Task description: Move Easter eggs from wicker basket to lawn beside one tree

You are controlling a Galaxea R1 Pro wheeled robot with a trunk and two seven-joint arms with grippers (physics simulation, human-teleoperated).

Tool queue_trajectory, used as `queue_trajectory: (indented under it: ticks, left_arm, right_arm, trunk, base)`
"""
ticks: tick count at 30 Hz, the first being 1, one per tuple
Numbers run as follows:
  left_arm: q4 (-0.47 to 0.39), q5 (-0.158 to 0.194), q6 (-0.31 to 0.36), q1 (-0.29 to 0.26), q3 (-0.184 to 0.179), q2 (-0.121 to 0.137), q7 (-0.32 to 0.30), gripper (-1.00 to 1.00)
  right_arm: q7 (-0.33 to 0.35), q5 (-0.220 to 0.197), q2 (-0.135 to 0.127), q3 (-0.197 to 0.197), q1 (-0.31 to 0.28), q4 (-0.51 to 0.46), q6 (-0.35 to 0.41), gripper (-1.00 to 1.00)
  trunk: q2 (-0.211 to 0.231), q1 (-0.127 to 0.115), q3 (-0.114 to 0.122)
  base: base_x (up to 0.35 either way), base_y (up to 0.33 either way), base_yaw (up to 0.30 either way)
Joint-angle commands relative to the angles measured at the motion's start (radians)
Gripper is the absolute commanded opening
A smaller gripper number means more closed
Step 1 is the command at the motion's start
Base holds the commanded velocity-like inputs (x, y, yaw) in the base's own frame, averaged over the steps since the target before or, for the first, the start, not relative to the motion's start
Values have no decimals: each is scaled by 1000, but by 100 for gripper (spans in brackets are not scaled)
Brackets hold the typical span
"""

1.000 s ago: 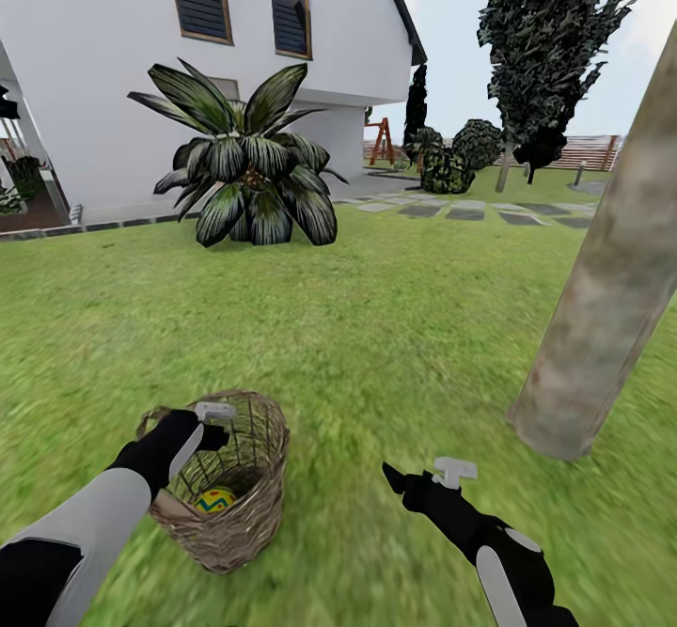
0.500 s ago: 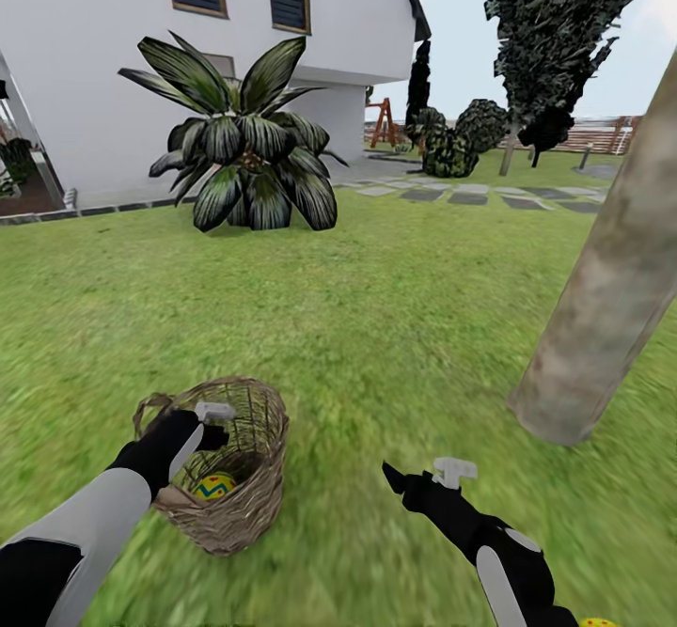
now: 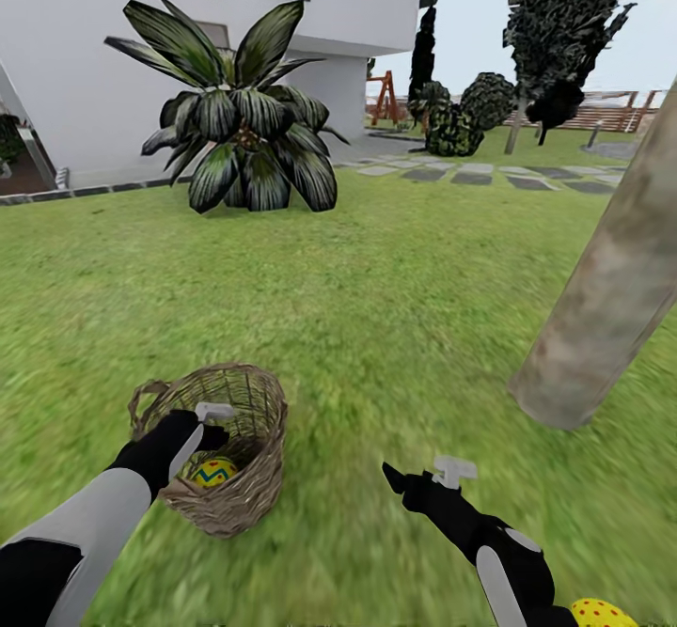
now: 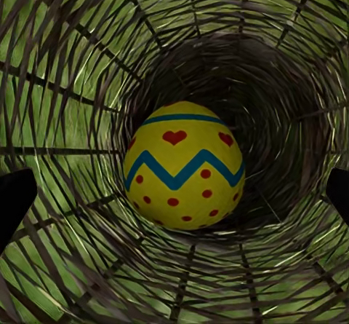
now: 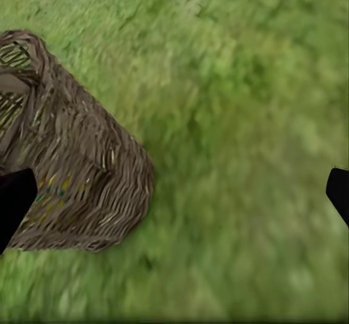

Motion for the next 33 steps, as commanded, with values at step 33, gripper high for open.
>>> queue_trajectory:
  ticks: [33]
  left_arm:
    - [-3, 9, 13, 0, -15, -3, 9, 100]
  right_arm:
    - [3, -3, 0, 0, 0, -2, 4, 100]
  trunk:
    - [-1, 1, -13]
  base:
    - [39, 1, 0]
